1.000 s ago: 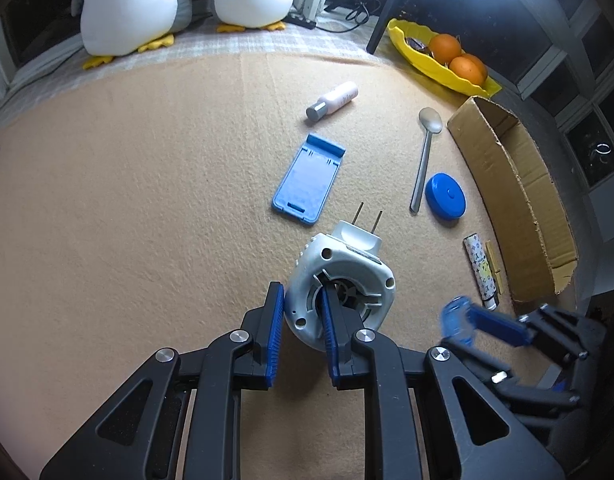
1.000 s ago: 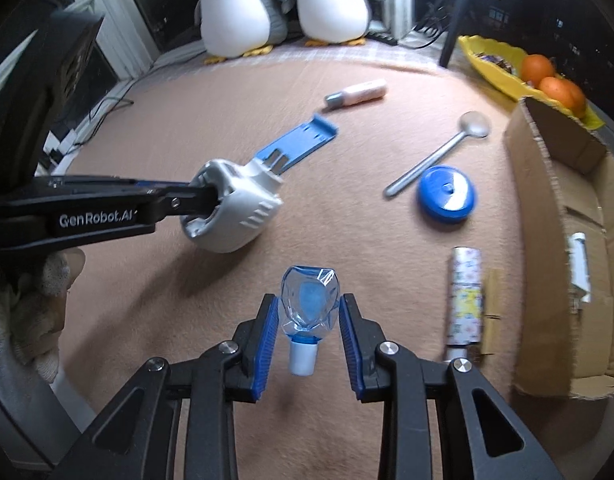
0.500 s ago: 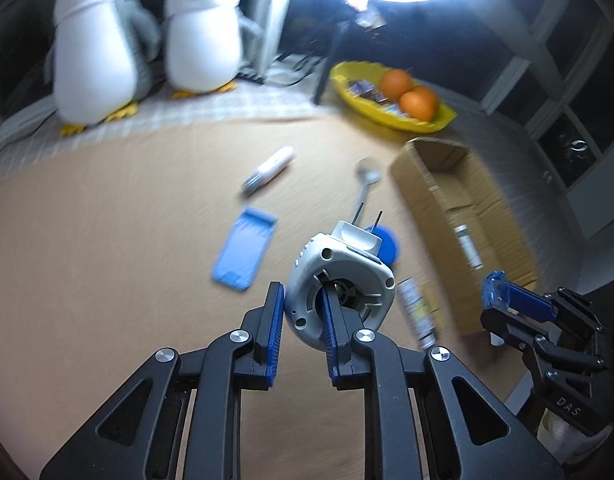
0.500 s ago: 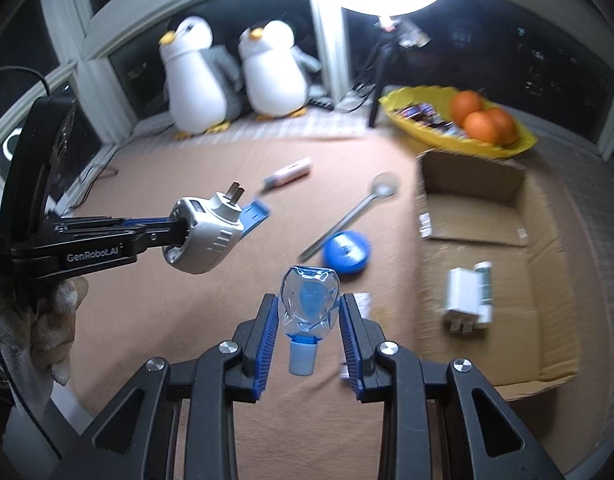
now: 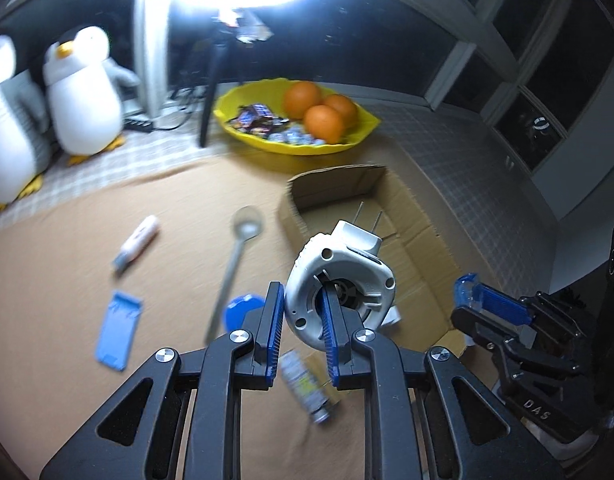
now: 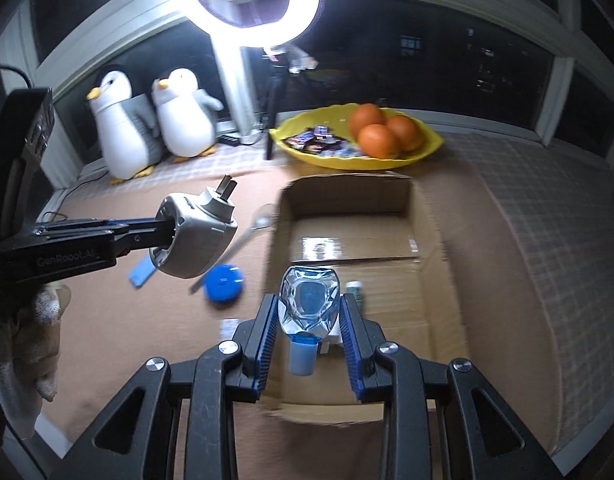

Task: Organize rigid objects
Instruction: 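Carry charger and bottle into the box and release both, then withdraw both tools from the box toward the lighter and clothespin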

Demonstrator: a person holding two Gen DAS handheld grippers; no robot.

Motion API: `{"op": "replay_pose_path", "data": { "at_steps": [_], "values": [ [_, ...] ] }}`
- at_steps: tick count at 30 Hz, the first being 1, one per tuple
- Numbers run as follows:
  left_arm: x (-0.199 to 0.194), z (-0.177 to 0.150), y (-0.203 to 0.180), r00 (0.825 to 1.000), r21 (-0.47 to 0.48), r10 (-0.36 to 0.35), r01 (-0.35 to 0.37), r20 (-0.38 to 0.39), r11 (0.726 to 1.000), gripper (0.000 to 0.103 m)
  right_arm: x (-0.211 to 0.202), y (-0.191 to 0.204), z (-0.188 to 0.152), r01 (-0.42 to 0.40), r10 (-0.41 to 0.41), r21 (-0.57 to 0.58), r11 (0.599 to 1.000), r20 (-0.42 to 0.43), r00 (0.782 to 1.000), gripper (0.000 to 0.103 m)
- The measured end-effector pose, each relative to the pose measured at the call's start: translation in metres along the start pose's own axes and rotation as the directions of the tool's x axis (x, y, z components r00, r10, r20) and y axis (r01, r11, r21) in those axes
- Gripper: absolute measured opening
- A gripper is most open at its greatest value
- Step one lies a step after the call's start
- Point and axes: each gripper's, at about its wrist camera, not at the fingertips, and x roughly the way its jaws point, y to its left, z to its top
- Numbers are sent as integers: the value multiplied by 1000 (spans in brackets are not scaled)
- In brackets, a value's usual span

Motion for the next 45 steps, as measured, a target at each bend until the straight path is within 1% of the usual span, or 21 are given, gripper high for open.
{"op": "replay_pose_path", "data": {
  "at_steps": [6, 10, 16, 21, 23, 24, 25, 26, 29, 32, 36, 41, 45],
  "values": [
    [37, 20, -26, 999, 14, -15, 15, -46, 1000, 17, 18, -31, 0, 27, -26, 47, 999, -25, 999, 28],
    [58, 29, -39, 998, 34, 12, -10, -59, 999, 17, 34, -47, -1, 27, -22, 85, 996, -54, 998, 28],
    [89, 37, -48, 991, -1, -18, 18, -129, 1000, 17, 48, -56, -2, 29, -21, 106, 994, -76, 997, 28],
    [101, 41, -59, 989, 20, 10, -7, -145, 1000, 17, 53, -58, -4, 38, -29, 104, 994, -82, 996, 28],
    [102, 42, -62, 989, 33, 5, 0, -148, 999, 20, 52, -58, -4, 40, -32, 96, 995, -77, 996, 29],
    [101, 42, -63, 989, 38, 0, 6, -148, 999, 22, 52, -58, -4, 41, -34, 89, 995, -78, 996, 31],
    [99, 42, -63, 989, 40, 0, 6, -151, 999, 29, 51, -57, -5, 38, -31, 82, 996, -80, 996, 37],
    [96, 43, -63, 990, 41, -1, 6, -143, 999, 30, 49, -56, -6, 42, -36, 79, 996, -75, 997, 39],
    [89, 45, -64, 993, 55, 9, -3, -120, 999, 30, 45, -56, -7, 48, -43, 80, 996, -69, 997, 39],
    [81, 45, -61, 994, 48, 8, -3, -107, 999, 30, 41, -56, -7, 44, -38, 89, 995, -63, 997, 39],
    [72, 42, -56, 995, 33, 8, -5, -96, 999, 30, 35, -53, -8, 45, -40, 94, 995, -57, 998, 39],
    [53, 33, -51, 998, 48, 19, -15, -68, 999, 30, 28, -48, -10, 41, -36, 112, 993, -47, 998, 39],
    [37, 26, -40, 998, 50, 1, 2, -66, 999, 30, 18, -41, -9, 25, -22, 120, 992, -28, 999, 39]
  ]
}}
